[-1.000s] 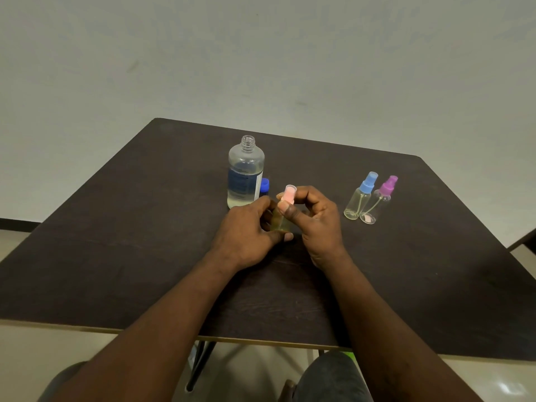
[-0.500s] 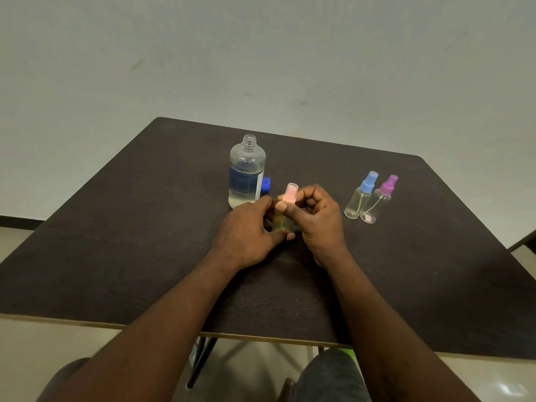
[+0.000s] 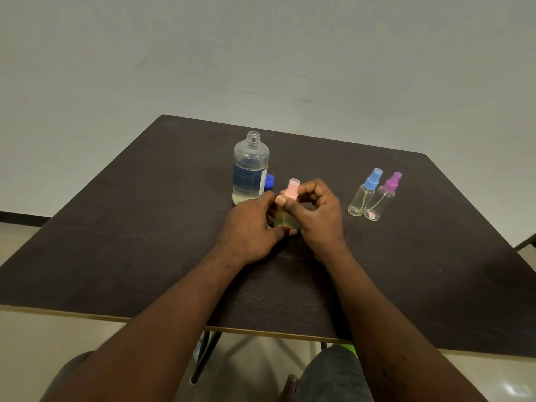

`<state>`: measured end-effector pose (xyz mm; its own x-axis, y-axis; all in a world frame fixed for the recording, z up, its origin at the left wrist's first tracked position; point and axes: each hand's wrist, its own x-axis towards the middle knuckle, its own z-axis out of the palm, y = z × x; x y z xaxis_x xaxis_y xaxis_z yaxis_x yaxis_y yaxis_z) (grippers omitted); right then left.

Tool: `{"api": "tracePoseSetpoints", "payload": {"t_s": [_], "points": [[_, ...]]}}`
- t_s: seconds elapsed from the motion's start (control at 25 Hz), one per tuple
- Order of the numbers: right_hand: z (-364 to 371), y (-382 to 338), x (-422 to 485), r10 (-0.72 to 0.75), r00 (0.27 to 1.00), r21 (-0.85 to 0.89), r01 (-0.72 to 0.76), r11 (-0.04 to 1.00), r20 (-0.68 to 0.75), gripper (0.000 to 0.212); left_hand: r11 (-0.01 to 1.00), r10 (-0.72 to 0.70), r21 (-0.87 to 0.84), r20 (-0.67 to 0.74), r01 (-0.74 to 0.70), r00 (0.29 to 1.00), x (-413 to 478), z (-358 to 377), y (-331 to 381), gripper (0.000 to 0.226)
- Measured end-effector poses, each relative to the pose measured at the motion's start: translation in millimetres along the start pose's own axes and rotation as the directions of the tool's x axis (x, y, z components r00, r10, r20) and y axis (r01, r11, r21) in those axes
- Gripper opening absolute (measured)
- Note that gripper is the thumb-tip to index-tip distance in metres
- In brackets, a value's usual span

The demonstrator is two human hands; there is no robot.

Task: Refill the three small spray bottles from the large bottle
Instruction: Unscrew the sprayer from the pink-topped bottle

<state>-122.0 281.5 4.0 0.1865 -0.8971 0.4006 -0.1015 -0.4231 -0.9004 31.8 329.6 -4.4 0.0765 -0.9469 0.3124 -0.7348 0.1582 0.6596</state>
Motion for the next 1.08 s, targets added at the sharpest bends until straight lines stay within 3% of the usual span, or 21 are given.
{"api": "tracePoseSetpoints", "payload": {"t_s": [0.12, 0.28, 0.48, 0.64, 0.76, 0.92, 1.08], "points": [[-0.1, -0.9, 0.4, 0.012, 0.999, 0.087, -0.015, 0.996, 0.033, 0.015, 0.999, 0.004, -0.035, 0.008, -0.004, 1.000, 0.8, 0.6, -2.6, 0.054], [-2.8, -3.4, -3.3, 0.027, 0.991, 0.181, -0.050, 0.982, 0.130, 0.018, 0.999, -0.002, -0.035, -0.003, 0.002, 1.000, 0.1, 1.5, -2.3, 0.059], [0.9, -1.1, -2.3, 0.060, 0.998, 0.092, -0.063, 0.994, 0.033, 0.033, 1.000, -0.025, 0.004, 0.005, 0.025, 1.000, 0.7, 0.9, -1.3, 0.053], [-4.1, -0.5, -1.5, 0.042, 0.995, 0.144, -0.055, 0.988, 0.093, 0.014, 1.000, -0.021, -0.023, 0.011, 0.022, 1.000, 0.0, 1.2, -0.6, 0.054], [-5.2, -1.6, -1.2, 0.049, 0.989, 0.182, -0.074, 0.981, 0.141, 0.018, 0.999, -0.020, -0.026, 0.003, 0.020, 1.000, -0.4, 1.0, 0.1, 0.056], [-1.0, -0.1, -1.6, 0.062, 0.995, 0.123, -0.071, 0.990, 0.072, 0.031, 1.000, -0.024, -0.003, 0.008, 0.024, 1.000, -0.3, -0.5, 0.8, 0.053], [-5.2, 3.9, 0.0, 0.033, 0.997, 0.152, -0.045, 0.987, 0.077, 0.023, 1.000, -0.018, -0.017, 0.001, 0.018, 1.000, -1.1, -0.4, 1.6, 0.052]]}}
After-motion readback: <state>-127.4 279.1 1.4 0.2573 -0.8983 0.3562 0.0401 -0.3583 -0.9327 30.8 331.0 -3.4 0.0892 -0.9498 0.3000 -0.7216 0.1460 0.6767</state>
